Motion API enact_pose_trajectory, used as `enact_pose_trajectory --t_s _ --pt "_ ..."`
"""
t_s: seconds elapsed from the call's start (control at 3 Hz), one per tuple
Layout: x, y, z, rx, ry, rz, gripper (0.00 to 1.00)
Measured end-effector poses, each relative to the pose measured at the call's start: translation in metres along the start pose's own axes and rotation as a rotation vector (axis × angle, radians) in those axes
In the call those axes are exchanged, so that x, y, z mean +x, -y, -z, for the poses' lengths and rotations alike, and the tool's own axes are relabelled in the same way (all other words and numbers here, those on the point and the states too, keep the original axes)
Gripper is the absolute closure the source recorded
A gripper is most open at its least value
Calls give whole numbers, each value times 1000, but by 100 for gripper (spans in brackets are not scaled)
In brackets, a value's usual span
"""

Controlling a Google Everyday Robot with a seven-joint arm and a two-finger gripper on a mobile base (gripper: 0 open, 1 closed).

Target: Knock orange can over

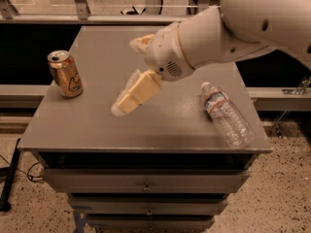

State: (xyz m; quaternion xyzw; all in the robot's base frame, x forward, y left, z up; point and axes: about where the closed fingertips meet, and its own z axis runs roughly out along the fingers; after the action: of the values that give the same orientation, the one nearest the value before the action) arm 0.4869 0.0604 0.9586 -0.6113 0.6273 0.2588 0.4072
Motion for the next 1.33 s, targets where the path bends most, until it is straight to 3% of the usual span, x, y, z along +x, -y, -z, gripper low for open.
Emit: enact_pose_trajectory --t_s 0.67,1.33 --pt "10 47 -65 44 153 -26 0" --pt "-2 82 -126 40 271 -42 0"
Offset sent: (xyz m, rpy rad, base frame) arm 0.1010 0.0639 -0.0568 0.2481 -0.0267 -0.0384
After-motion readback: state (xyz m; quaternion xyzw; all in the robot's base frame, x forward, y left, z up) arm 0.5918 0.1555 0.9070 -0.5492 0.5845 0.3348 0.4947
